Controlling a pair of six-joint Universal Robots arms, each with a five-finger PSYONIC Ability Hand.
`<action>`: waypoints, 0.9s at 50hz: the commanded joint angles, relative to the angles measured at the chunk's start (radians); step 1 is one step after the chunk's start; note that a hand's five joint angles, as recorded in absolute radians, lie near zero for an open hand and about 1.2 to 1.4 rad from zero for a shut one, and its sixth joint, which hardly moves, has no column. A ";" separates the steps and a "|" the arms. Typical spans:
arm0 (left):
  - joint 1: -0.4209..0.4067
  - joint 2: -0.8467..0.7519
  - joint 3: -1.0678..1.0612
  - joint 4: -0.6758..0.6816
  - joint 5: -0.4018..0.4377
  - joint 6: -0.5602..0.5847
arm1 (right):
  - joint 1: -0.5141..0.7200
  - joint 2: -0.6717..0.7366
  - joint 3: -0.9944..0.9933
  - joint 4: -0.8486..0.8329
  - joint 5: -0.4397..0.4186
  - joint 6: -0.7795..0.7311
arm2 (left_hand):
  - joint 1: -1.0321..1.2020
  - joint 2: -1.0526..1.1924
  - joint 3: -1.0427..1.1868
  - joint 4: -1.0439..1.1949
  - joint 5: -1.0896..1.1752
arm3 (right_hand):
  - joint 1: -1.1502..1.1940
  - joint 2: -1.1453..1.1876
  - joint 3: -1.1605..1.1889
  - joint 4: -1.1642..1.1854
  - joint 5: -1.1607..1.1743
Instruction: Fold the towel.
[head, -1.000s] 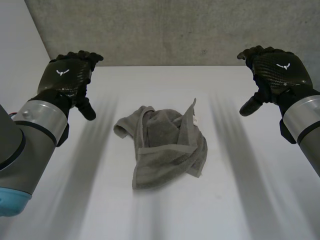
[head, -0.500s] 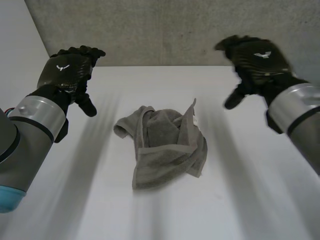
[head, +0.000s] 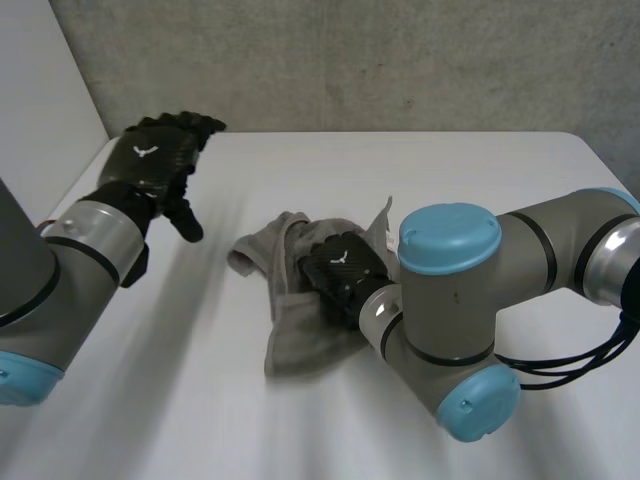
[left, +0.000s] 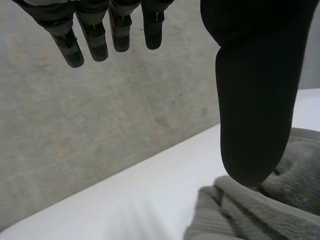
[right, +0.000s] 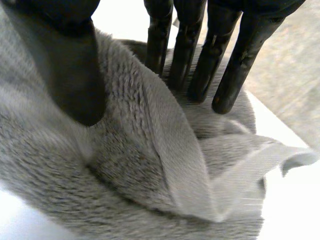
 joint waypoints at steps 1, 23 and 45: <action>0.000 -0.096 0.014 0.022 0.114 0.006 | -0.007 -0.035 0.069 -0.026 0.046 -0.024 | 0.006 0.009 0.008 0.011 -0.025 | 0.411 0.406 0.422 0.422 0.419; -0.084 -0.611 0.380 -0.020 0.309 0.302 | -0.363 -0.650 0.550 -0.020 -0.172 -0.025 | 0.138 0.141 0.140 0.142 0.107 | 0.583 0.579 0.594 0.594 0.591; -0.127 -0.492 0.687 0.308 -0.059 0.324 | -0.444 -0.436 0.113 -0.402 0.009 0.233 | 1.227 1.230 1.229 1.232 1.196 | 0.583 0.579 0.594 0.594 0.591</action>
